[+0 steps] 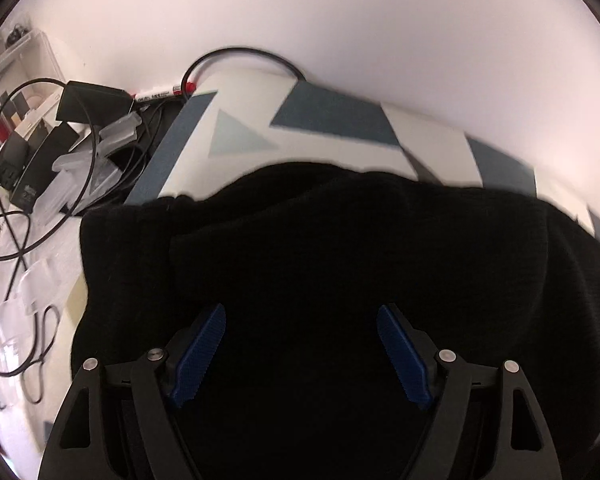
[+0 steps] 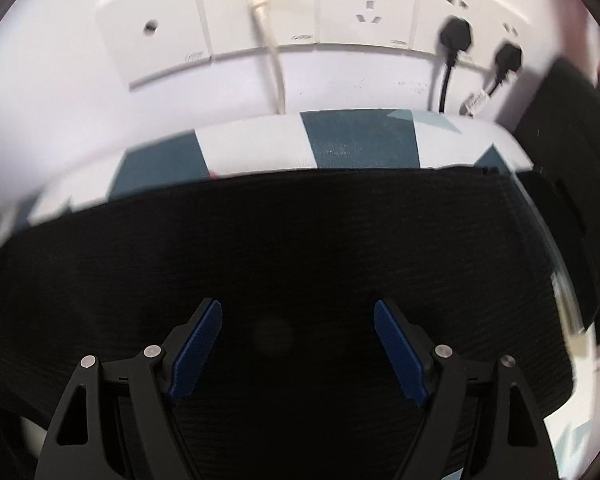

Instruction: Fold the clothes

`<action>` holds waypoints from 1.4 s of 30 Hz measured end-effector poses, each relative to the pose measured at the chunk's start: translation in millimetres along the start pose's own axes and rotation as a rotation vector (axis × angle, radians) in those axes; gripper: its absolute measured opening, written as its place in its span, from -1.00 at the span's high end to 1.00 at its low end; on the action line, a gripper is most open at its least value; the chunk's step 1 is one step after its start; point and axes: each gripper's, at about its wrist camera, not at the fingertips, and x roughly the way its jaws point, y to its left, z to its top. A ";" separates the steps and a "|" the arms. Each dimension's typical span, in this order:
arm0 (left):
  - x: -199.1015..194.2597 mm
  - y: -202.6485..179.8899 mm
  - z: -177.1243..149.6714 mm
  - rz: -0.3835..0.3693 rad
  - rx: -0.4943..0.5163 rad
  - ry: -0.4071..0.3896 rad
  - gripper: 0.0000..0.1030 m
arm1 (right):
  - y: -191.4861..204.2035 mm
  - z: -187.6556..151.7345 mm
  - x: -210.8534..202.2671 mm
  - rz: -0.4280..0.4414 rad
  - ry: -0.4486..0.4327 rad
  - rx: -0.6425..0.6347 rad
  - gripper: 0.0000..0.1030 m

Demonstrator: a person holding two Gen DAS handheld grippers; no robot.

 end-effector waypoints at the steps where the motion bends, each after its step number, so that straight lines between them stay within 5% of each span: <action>1: 3.9 -0.6 5.7 -0.005 -0.005 -0.002 -0.54 | 3.3 -1.1 0.3 -0.015 -0.003 -0.006 -0.58; 17: 41.0 -37.3 82.5 0.030 0.037 -0.018 -0.64 | 2.4 5.3 3.6 -0.058 -0.013 0.098 -0.95; 21: 20.3 -27.9 73.9 -0.070 0.038 0.017 -0.64 | -3.5 -13.6 -21.4 0.055 -0.002 0.193 -0.96; 24: -4.7 -18.9 56.0 -0.100 0.080 0.030 -0.64 | -9.2 -42.1 -53.3 0.105 -0.016 0.256 -0.98; 29: -40.6 -10.8 1.5 -0.067 0.175 0.072 -0.71 | -1.8 -96.6 -111.9 0.059 -0.035 0.231 -0.99; 32: -64.7 -16.6 -41.0 -0.092 0.231 0.099 -1.00 | 15.2 -137.3 -146.4 0.028 -0.038 0.192 -0.99; 34: -77.8 -16.1 -70.9 -0.094 0.280 0.105 -1.00 | 27.0 -163.7 -168.0 0.011 -0.040 0.160 -0.99; 42: -81.1 1.8 -145.5 -0.150 0.298 0.224 -1.00 | 13.6 -262.8 -229.3 -0.038 0.004 0.188 -0.99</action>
